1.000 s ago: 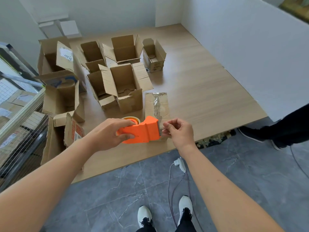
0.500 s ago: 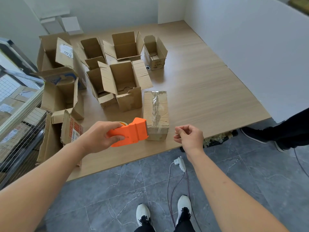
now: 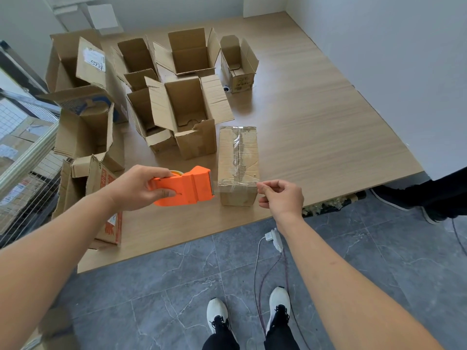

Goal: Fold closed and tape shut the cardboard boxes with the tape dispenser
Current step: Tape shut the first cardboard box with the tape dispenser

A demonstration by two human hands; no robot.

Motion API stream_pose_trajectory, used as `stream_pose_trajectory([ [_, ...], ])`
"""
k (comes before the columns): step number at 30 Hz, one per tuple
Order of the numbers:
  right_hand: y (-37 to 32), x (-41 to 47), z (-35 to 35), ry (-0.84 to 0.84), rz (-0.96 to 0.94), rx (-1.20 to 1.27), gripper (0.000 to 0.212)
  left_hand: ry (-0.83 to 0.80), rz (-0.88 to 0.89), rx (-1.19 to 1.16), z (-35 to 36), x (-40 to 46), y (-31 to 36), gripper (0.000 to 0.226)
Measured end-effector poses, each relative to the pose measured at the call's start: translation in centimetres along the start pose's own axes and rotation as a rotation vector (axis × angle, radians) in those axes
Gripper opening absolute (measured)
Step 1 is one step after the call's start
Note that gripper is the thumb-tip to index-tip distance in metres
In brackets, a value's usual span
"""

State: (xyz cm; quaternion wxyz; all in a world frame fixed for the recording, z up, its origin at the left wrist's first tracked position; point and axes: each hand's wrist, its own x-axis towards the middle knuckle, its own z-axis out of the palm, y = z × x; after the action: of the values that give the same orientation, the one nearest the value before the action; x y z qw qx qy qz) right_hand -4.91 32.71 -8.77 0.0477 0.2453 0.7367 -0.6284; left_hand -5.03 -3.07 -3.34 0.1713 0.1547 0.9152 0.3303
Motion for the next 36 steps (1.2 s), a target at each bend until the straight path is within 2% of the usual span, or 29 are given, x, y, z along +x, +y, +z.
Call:
stream_pose_trajectory([
  [10,-0.1,0.4,0.6,0.031,0.036,-0.027,0.014,-0.001,-0.025,-0.014,0.2,0.6,-0.8,0.024],
  [19,-0.3,2.6,0.3,-0.016,0.015,-0.191,0.018,-0.022,-0.051,0.011,0.9,2.1,-0.5,0.022],
  [21,-0.4,3.1,0.4,0.011,0.010,-0.234,0.026,-0.036,-0.054,0.045,1.0,2.6,-0.4,0.021],
  [24,-0.3,3.9,0.2,0.019,0.051,-0.256,0.053,-0.045,-0.063,0.072,1.1,2.8,-0.5,0.021],
  [25,-0.3,4.1,0.2,0.020,0.040,-0.267,0.052,-0.046,-0.067,0.068,1.1,2.8,-0.5,0.021],
  [27,-0.8,4.1,0.4,0.027,-0.079,-0.344,0.038,-0.044,-0.069,0.054,1.1,2.8,-0.6,0.021],
  [30,-1.3,3.6,0.9,-0.039,-0.462,-0.527,0.014,-0.044,-0.081,0.032,1.1,3.0,-0.7,0.021],
  [31,-1.4,3.3,1.1,-0.076,-0.615,-0.598,0.013,-0.040,-0.081,0.022,1.1,3.0,-0.7,0.021],
  [33,-1.3,2.6,1.6,-0.139,-0.840,-0.723,0.023,-0.032,-0.079,0.016,1.1,3.1,-0.7,0.020],
  [36,-1.1,2.0,2.0,-0.148,-0.888,-0.793,0.018,-0.036,-0.080,0.019,1.1,2.8,-0.6,0.022],
])
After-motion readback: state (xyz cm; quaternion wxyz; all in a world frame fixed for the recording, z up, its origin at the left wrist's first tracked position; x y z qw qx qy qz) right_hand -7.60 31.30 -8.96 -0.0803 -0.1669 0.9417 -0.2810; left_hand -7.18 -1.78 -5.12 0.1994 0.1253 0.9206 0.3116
